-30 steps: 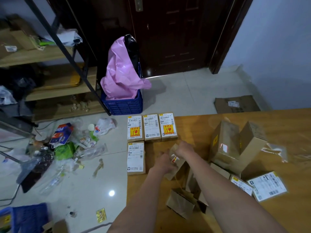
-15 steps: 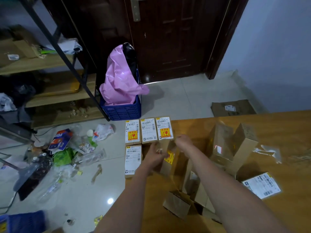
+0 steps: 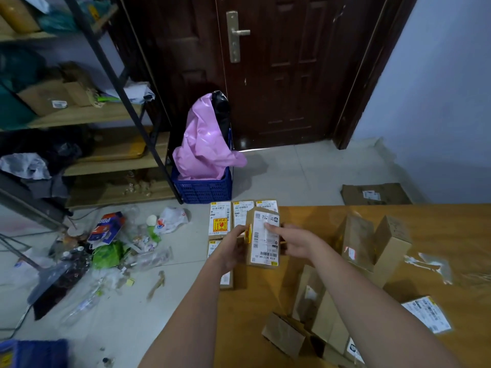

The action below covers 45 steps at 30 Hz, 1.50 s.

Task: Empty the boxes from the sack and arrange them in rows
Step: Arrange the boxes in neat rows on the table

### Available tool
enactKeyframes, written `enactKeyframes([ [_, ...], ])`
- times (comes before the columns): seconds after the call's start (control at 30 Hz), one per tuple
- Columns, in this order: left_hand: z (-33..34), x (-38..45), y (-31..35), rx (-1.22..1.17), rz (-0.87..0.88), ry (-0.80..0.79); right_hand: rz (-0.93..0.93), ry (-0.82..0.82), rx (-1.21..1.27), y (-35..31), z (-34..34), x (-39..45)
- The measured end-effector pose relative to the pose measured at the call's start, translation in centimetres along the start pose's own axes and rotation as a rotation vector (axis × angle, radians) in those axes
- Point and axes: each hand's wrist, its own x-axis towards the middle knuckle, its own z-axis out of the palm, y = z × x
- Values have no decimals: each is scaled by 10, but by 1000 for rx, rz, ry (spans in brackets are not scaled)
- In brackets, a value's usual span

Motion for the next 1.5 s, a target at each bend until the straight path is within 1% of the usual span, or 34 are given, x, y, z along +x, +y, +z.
enactKeyframes([
  [0.07,-3,-7,4,103,3,-20,-7,55,-41,-1,2,-3],
  [0.2,-17,-10,1,209,-39,-75,-8,96,76,1,10,0],
  [0.23,-21,-9,-2,214,-38,-66,-6,103,110,3,10,5],
  [0.3,-26,-7,-4,140,7,8,28,99,137,4,9,7],
  [0.37,-30,-4,-4,34,61,111,89,102,39,5,7,7],
  [0.43,-35,-3,-4,27,89,188,114,107,-160,6,5,6],
  [0.5,-39,-2,-2,159,77,200,79,149,-413,7,3,9],
  [0.57,-41,-1,-1,298,54,150,45,147,-636,5,6,11],
  [0.6,-40,0,0,328,50,113,52,107,-687,3,11,9],
  [0.7,-38,2,3,326,49,32,108,-62,-674,2,23,9],
  [0.77,-39,6,2,316,70,39,88,-93,-609,5,29,9],
  [0.83,-40,8,-1,284,94,90,66,-61,-521,12,31,15],
  [0.9,-43,8,-4,302,132,176,84,-5,-500,19,32,22],
  [0.97,-51,11,-9,370,161,362,122,61,-504,26,32,27],
  [1.03,-63,14,-16,440,144,569,160,96,-508,32,34,31],
  [1.07,-69,16,-19,486,125,648,176,111,-508,36,35,34],
  [1.13,-81,21,-27,560,68,726,201,136,-497,44,38,44],
  [1.23,-94,28,-37,538,-3,735,202,188,-515,56,42,60],
  [1.37,-101,32,-41,421,-26,660,190,245,-580,66,47,71],
  [1.5,-102,36,-38,323,-81,623,184,306,-637,72,45,79],
])
